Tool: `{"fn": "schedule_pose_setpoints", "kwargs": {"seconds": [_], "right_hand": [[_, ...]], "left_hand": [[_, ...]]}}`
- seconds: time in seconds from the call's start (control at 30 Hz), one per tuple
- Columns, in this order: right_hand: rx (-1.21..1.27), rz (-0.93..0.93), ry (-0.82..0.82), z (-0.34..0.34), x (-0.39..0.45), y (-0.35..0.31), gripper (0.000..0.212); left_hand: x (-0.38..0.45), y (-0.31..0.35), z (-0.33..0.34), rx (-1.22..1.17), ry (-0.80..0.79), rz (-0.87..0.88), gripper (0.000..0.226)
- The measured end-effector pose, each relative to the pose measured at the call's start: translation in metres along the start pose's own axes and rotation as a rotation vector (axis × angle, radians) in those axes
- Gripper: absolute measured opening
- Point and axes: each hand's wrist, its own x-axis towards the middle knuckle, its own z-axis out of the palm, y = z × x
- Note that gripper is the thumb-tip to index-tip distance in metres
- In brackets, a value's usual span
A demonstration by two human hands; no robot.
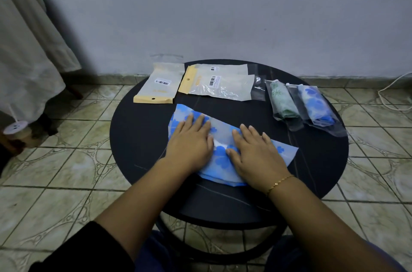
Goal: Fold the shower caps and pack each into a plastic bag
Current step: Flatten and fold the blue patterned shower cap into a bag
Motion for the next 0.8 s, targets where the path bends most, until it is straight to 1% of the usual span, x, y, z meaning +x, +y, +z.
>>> {"fn": "schedule_pose_setpoints", "kwargs": {"seconds": [0.07,0.2,0.37,0.43,0.5,0.57,0.67,0.7,0.73,0.8], "right_hand": [[-0.028,0.040,-0.028,0.003,-0.003,0.004,0.059],[-0.011,0.125,-0.078,0.003,-0.004,0.011,0.064],[-0.005,0.144,-0.091,0.004,-0.005,0.012,0.066],[-0.005,0.147,-0.094,0.004,-0.005,0.012,0.066],[-0.007,0.147,-0.097,0.004,-0.005,0.012,0.066],[-0.006,0.146,-0.097,0.004,-0.005,0.011,0.066],[-0.001,0.144,-0.085,0.005,-0.005,0.011,0.065],[-0.002,0.142,-0.082,0.005,-0.005,0.011,0.065],[-0.003,0.141,-0.080,0.005,-0.005,0.011,0.065],[-0.007,0.140,-0.081,0.006,-0.005,0.012,0.065]], "left_hand": [[-0.001,-0.006,0.003,-0.041,-0.066,-0.033,0.056],[0.000,-0.015,0.005,-0.051,-0.130,-0.085,0.065],[0.003,-0.026,0.003,-0.038,-0.196,-0.179,0.083],[0.002,-0.027,0.001,-0.022,-0.204,-0.191,0.086],[0.000,-0.024,-0.001,0.028,-0.195,-0.207,0.086],[-0.002,-0.017,-0.002,0.093,-0.142,-0.215,0.083],[0.001,-0.002,-0.005,0.102,0.028,-0.112,0.073],[0.005,0.001,-0.007,0.079,0.057,-0.069,0.070],[0.010,0.002,-0.007,0.060,0.055,-0.043,0.067],[0.019,-0.001,-0.007,0.052,-0.038,-0.049,0.066]]}}
